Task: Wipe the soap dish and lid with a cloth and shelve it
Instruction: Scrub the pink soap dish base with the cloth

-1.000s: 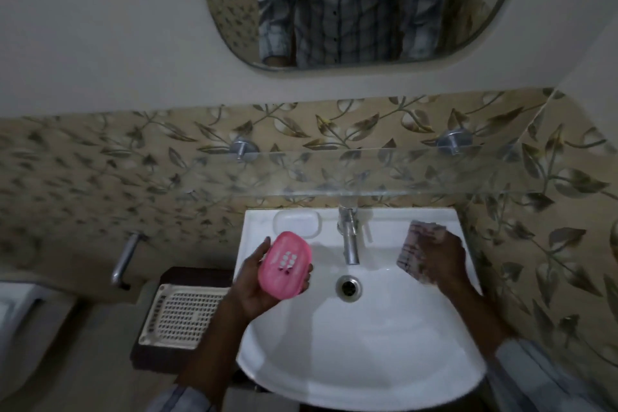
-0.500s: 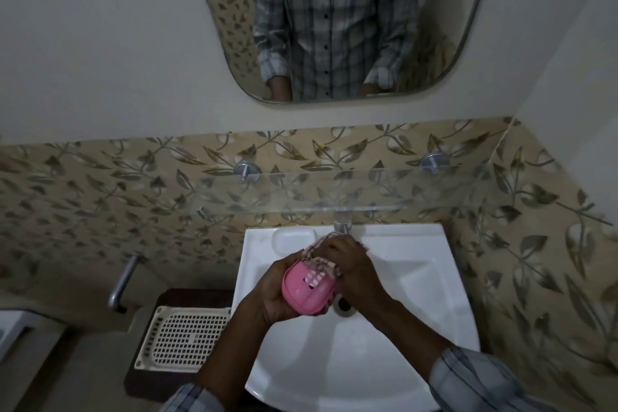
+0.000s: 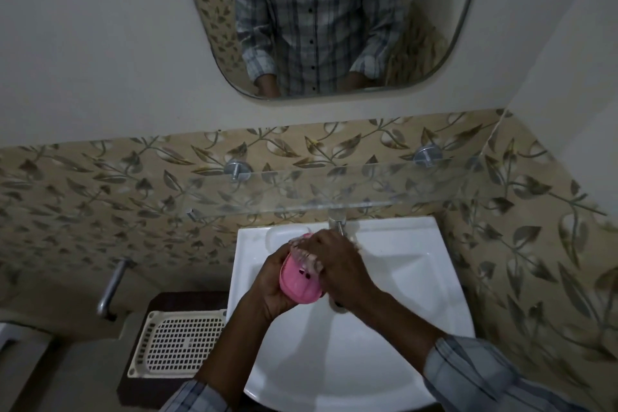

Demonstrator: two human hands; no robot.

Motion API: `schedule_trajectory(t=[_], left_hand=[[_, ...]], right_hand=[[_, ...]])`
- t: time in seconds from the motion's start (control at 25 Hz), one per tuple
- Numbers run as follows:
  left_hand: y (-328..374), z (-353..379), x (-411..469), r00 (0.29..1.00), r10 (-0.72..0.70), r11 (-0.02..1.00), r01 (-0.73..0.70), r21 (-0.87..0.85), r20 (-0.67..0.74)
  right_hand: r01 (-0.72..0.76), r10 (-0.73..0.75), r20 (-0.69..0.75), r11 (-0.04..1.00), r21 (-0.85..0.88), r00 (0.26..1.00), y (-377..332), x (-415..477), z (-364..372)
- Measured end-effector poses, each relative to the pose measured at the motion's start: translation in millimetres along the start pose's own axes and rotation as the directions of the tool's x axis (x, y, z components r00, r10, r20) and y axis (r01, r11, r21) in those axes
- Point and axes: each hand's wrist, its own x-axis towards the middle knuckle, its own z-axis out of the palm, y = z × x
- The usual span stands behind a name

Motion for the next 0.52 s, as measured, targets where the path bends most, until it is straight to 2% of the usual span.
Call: schedule_trajectory(t=[0.04, 0.08, 0.12, 0.16, 0.2, 0.32, 0.44, 0.48, 0.52], left_hand=[[1, 1, 2, 0.999, 0.049, 0.999, -0.049, 0.012, 0.006], [1, 1, 3, 0.996, 0.092, 0.995, -0.092, 0.038, 0.003], [0, 1, 5, 0.991, 0.132, 0.989, -0.131, 0.065, -0.007], [-1, 0, 7, 0.984, 0.173, 0.981, -0.17, 0.088, -0.028], [1, 0, 8, 0.977, 0.207, 0.973, -0.199, 0.118, -0.057], [9, 5, 10, 0.963, 0.243, 0.953, -0.215, 0.211, -0.114], [5, 8, 13, 0.939, 0.301, 0.93, -0.25, 0.27, -0.165], [3, 10, 14, 0.934, 0.305, 0.934, -0.256, 0.248, -0.186], [1, 12, 15, 0.937, 0.287, 0.948, -0.248, 0.199, -0.199]], right_hand=[[-0.035, 0.035, 0.006, 0.999, -0.008, 0.999, 1, 0, 1], [-0.174, 0.174, 0.002, 0.983, 0.056, 0.985, 0, 4, 0], [-0.357, 0.355, 0.037, 0.927, 0.114, 0.934, -2, 11, 0], [-0.496, 0.49, 0.073, 0.863, 0.1, 0.868, -3, 16, 1], [-0.543, 0.539, 0.06, 0.835, 0.087, 0.84, -3, 18, 4], [-0.503, 0.51, 0.027, 0.838, 0.211, 0.86, 0, 21, 4], [-0.614, 0.608, 0.097, 0.762, 0.207, 0.788, -5, 27, 3], [-0.606, 0.597, 0.109, 0.771, 0.198, 0.795, -5, 27, 3], [-0.546, 0.534, 0.118, 0.813, 0.199, 0.837, -7, 25, 4]])
